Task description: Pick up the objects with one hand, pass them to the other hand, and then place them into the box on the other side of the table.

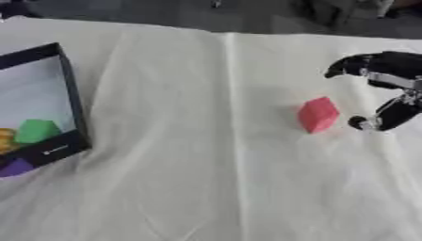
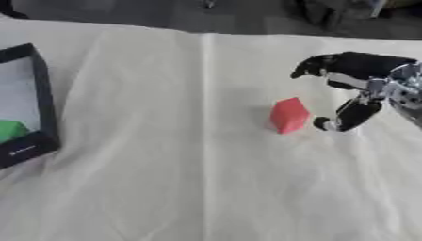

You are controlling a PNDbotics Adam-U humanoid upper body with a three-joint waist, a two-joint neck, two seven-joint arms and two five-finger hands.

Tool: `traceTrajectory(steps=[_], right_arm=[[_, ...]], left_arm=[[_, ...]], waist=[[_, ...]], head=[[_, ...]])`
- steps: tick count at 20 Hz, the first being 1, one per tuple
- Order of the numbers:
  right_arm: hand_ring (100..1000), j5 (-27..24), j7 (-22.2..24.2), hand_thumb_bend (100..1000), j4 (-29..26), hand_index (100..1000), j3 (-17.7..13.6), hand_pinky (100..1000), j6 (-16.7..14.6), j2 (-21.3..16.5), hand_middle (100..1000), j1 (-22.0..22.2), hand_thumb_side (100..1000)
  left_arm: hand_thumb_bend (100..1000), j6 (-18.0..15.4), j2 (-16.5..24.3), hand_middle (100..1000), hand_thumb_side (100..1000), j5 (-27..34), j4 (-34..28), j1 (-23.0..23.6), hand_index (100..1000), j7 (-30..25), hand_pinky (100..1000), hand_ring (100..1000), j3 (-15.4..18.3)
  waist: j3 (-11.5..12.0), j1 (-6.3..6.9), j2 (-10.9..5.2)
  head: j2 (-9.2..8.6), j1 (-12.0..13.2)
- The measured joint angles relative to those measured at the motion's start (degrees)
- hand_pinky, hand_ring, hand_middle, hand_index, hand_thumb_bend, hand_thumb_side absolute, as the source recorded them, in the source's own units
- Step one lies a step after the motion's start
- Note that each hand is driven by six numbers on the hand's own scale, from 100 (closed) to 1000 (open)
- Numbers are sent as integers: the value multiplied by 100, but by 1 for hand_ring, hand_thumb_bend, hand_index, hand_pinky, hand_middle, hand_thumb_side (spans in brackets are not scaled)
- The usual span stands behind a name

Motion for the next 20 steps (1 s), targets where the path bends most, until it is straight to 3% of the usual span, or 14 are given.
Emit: traceTrajectory(steps=[10, 20], right_arm=[[992, -169, 872, 379, 230, 950, -107, 1000, 99, 266, 946, -480, 100], [988, 22, 1852, 413, 213, 950, -122, 1000, 140, 655, 944, -706, 100]], left_arm=[[100, 155, 1, 615, 676, 23, 0, -4, 721, -46, 894, 865, -1], [100, 247, 0, 611, 675, 37, 0, -3, 717, 5, 894, 866, 1]], waist=[[25, 17, 15], [90, 14, 50]], head=[[-12, -34], [-62, -43]])
